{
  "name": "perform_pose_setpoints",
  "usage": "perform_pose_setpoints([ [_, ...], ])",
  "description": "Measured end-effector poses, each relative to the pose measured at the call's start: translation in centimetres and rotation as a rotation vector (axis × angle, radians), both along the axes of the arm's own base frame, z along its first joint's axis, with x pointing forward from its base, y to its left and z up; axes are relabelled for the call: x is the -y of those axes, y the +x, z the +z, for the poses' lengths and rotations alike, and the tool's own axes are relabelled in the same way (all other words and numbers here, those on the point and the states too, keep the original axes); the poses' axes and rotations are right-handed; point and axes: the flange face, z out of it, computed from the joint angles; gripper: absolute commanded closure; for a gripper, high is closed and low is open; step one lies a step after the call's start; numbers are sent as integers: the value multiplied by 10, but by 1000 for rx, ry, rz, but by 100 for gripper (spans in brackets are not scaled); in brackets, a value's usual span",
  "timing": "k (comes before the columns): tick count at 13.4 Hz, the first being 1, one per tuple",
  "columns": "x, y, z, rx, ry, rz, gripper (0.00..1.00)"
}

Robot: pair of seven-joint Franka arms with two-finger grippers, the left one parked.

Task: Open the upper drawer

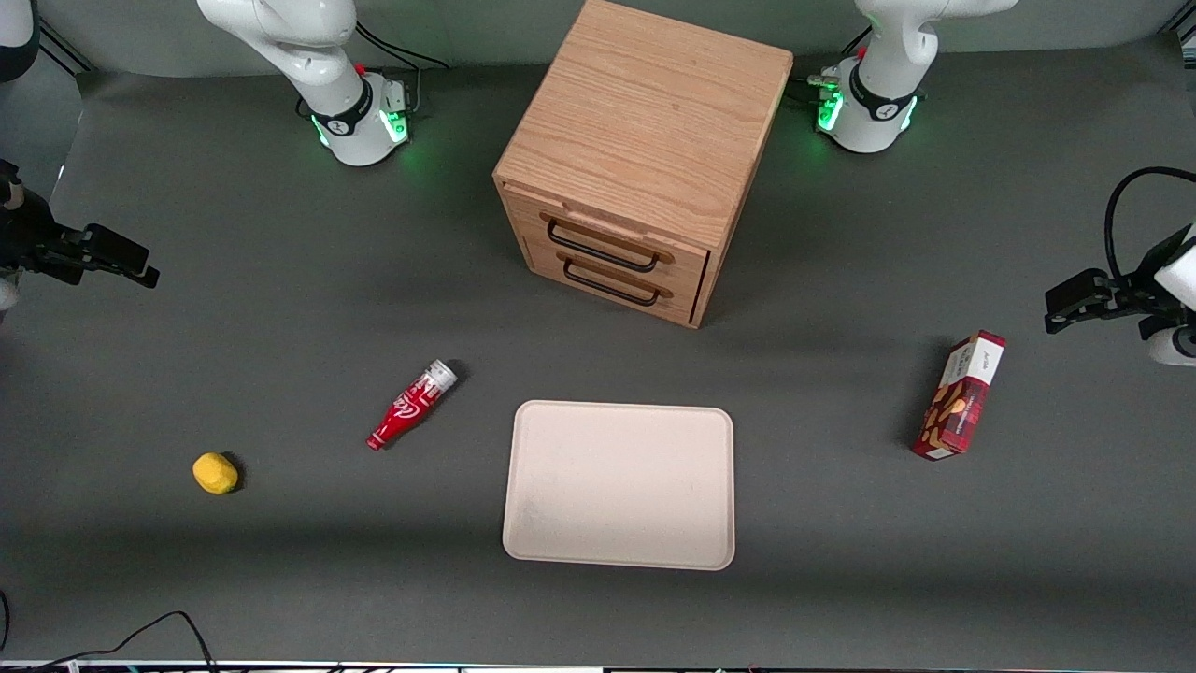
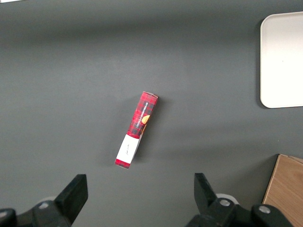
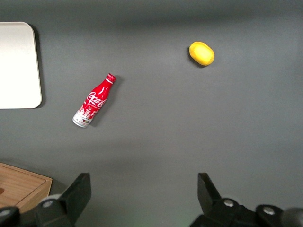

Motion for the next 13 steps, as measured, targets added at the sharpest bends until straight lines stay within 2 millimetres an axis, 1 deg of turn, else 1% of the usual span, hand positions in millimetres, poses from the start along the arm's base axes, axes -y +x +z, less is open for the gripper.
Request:
perform_pose_setpoints([
  [6, -1, 0, 0, 1, 0, 2, 0],
  [9, -13, 2, 8, 17, 1, 24, 0],
  [10, -21, 5, 8, 18, 4, 41, 0],
  [11, -34, 9, 7, 17, 8, 68, 0],
  [12, -54, 15, 3, 14, 15, 104, 0],
  [13, -78, 20, -2, 7, 27, 150, 0],
])
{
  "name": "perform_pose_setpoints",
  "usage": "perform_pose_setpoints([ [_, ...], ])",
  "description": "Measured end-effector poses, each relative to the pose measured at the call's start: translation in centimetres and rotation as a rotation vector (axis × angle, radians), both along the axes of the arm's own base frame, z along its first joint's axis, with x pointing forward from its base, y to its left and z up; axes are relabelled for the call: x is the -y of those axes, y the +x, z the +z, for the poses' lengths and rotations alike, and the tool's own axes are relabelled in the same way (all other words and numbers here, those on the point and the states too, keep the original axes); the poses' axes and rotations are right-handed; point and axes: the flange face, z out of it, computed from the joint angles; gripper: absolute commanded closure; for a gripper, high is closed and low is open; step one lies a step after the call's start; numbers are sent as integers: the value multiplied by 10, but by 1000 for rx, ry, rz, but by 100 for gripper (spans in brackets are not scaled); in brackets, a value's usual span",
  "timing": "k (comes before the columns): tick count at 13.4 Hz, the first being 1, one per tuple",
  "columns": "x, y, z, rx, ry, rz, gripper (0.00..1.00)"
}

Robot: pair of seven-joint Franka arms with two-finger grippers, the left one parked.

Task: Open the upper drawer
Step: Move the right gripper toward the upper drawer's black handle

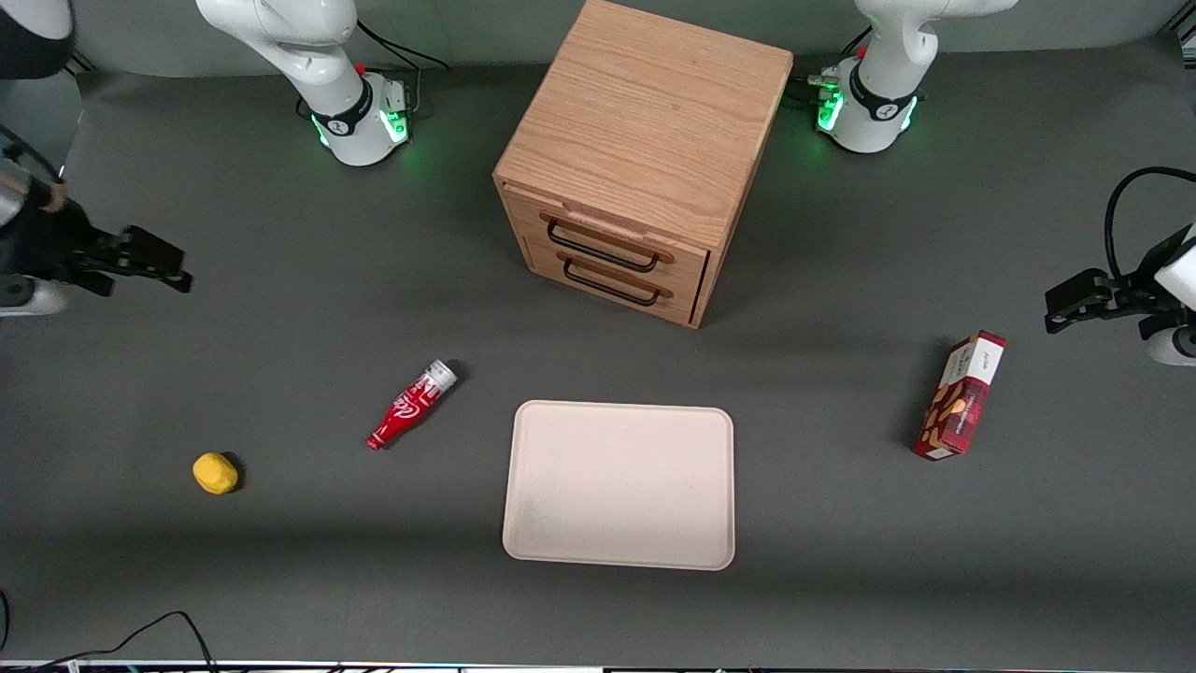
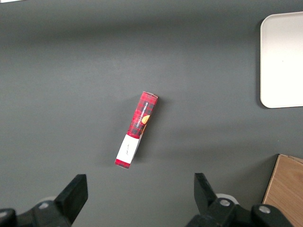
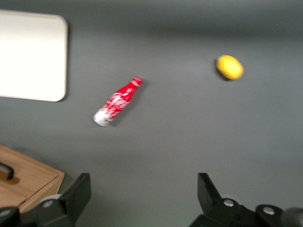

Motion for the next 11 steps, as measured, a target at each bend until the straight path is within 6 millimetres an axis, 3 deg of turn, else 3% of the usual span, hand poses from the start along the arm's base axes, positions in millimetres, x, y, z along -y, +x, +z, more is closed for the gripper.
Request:
perform_pose_setpoints([
  [3, -86, 9, -16, -24, 48, 163, 0],
  [6, -173, 0, -25, -43, 114, 330, 0],
  [11, -274, -31, -41, -37, 115, 537, 0],
])
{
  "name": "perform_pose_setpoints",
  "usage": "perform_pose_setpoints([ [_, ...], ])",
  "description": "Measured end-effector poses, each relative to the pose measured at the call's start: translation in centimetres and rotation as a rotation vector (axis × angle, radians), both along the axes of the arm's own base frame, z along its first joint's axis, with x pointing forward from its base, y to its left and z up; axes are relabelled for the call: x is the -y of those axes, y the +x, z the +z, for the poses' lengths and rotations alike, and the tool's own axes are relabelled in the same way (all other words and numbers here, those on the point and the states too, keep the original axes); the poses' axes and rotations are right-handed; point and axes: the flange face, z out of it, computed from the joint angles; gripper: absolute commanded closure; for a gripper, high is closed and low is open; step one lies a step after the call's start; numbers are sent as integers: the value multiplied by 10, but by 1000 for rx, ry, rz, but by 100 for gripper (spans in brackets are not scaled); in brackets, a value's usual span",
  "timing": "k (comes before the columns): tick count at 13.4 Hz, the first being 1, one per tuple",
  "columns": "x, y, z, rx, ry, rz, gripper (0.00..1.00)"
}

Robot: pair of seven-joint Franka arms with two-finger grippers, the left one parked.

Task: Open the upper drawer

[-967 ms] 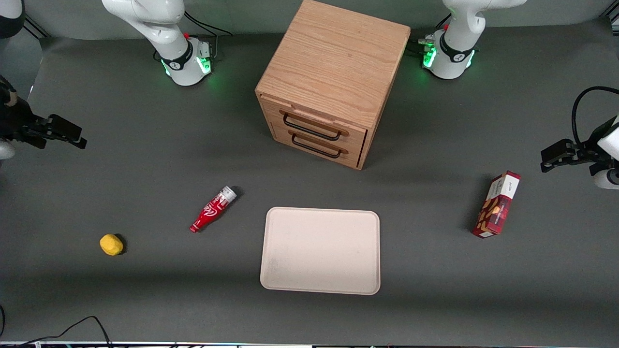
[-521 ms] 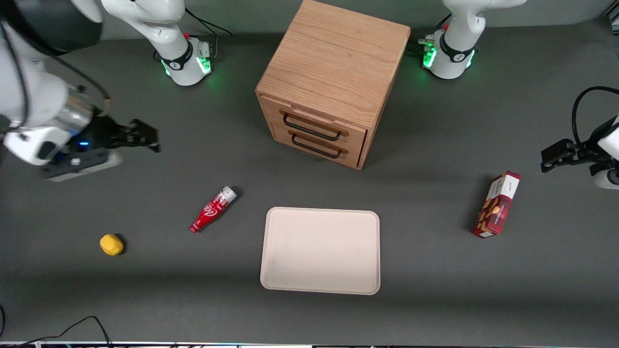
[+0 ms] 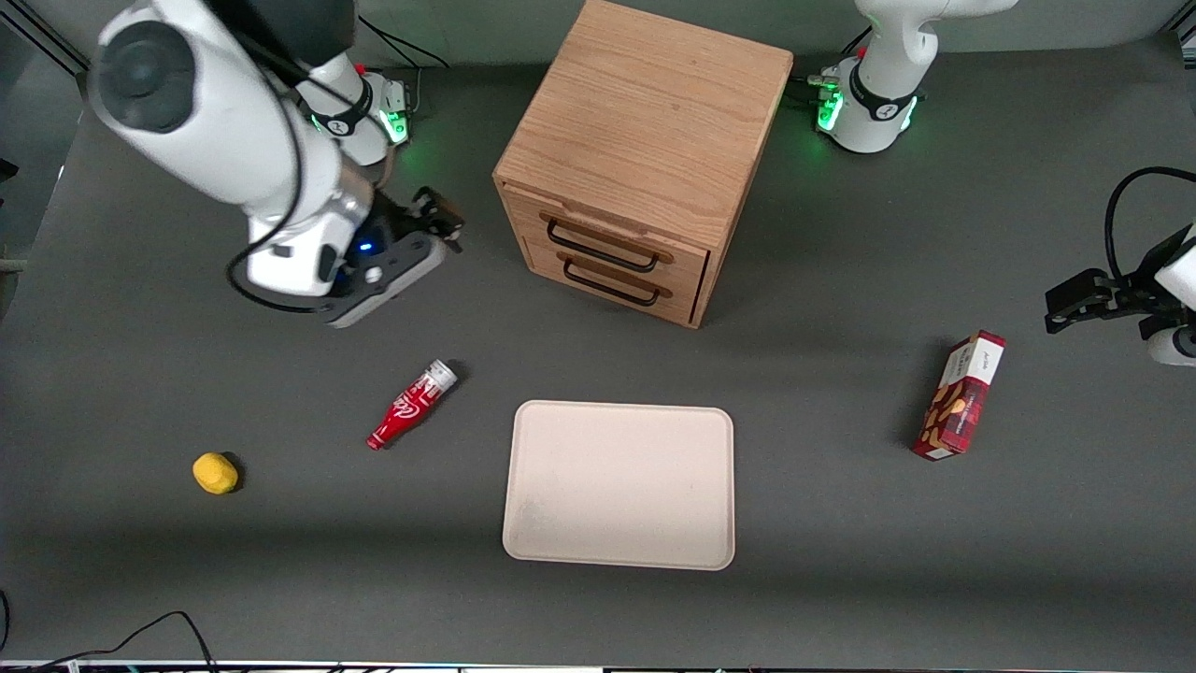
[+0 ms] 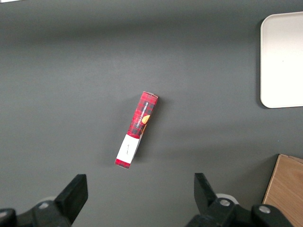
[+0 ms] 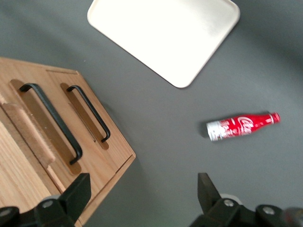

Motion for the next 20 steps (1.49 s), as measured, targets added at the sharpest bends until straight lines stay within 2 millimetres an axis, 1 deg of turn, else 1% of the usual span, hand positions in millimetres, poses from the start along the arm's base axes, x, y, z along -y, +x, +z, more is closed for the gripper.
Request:
perform_pose_setpoints([
  [2, -44, -19, -9, 17, 1, 78, 0],
  [4, -76, -33, -23, 31, -2, 139, 0],
  [7, -127, -55, -49, 62, -12, 237, 0],
  [8, -140, -61, -57, 71, -11, 261, 0],
  [9, -147, -64, -62, 77, -12, 276, 0],
  [10, -150, -63, -66, 80, -10, 280, 0],
  [13, -146, -54, -75, 96, -29, 297, 0],
  [15, -148, -48, -87, 96, -18, 304, 0],
  [17, -153, -44, -103, 92, 0, 315, 0],
  [20, -156, -45, -120, 81, 0, 360, 0],
])
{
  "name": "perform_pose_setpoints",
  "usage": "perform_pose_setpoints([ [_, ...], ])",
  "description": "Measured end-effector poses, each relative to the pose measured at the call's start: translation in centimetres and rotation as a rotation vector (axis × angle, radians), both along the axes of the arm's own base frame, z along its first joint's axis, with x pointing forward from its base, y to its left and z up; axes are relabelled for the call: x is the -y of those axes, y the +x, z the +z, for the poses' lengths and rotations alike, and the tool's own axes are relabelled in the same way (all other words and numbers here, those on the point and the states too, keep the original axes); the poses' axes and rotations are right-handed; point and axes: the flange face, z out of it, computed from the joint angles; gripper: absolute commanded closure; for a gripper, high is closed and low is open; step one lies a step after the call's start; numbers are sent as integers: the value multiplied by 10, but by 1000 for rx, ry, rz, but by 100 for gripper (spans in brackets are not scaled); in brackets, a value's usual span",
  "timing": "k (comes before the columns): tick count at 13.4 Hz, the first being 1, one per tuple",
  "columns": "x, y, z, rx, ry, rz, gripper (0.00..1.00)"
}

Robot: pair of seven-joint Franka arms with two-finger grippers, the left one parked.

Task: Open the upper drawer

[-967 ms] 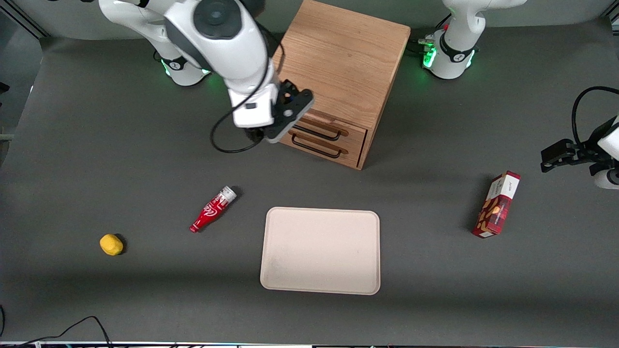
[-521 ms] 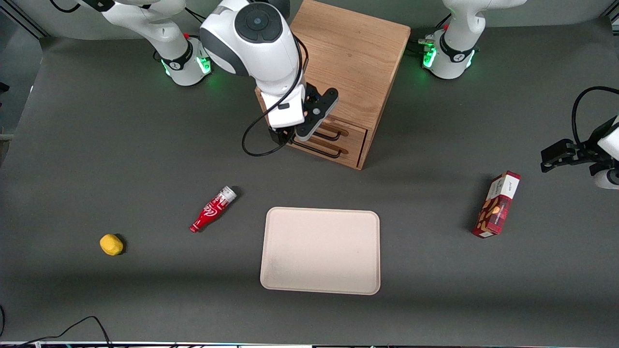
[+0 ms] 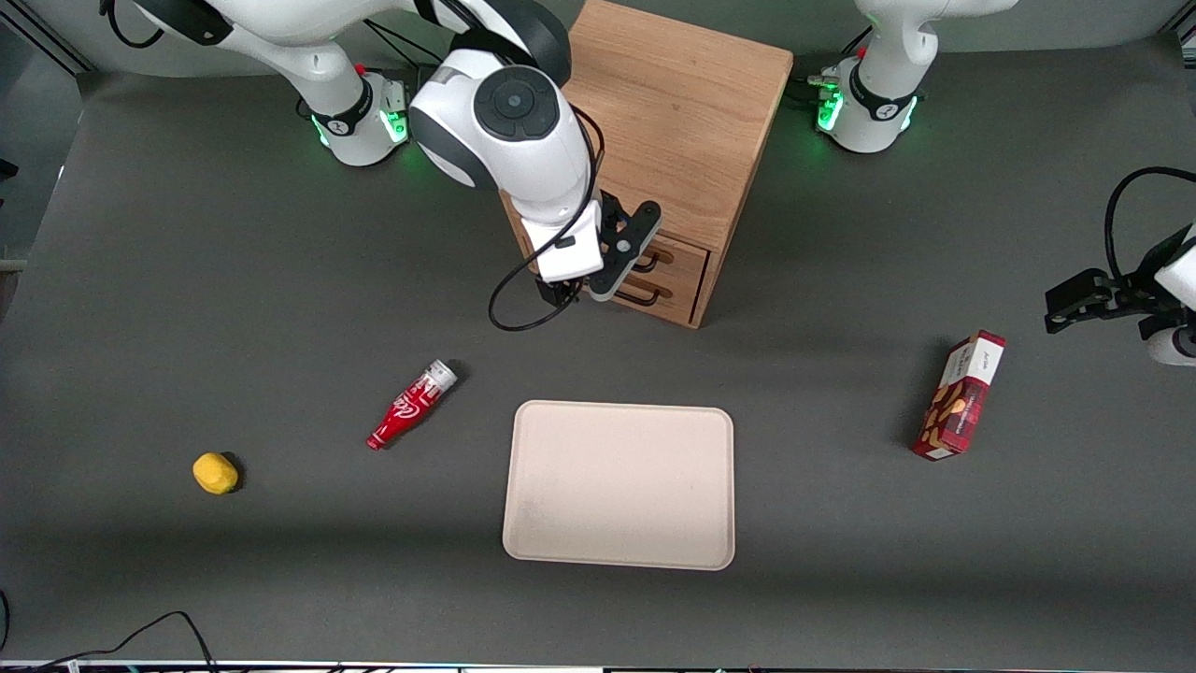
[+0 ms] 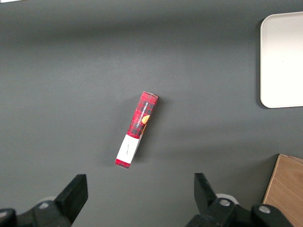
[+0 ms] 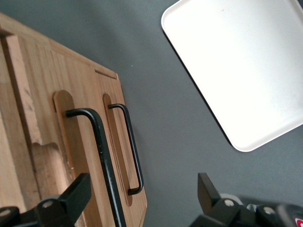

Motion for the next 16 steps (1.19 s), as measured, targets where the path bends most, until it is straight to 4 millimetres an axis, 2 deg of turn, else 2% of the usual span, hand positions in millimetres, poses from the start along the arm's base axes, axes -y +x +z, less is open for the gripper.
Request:
perform_pose_setpoints([
  [4, -1, -8, -21, -27, -28, 22, 0],
  [7, 2, -5, -25, -31, -29, 20, 0],
  [11, 2, -3, -47, -47, -25, 45, 0],
  [14, 2, 3, -54, -38, -7, 50, 0],
  [16, 10, 12, -57, -30, -12, 61, 0],
])
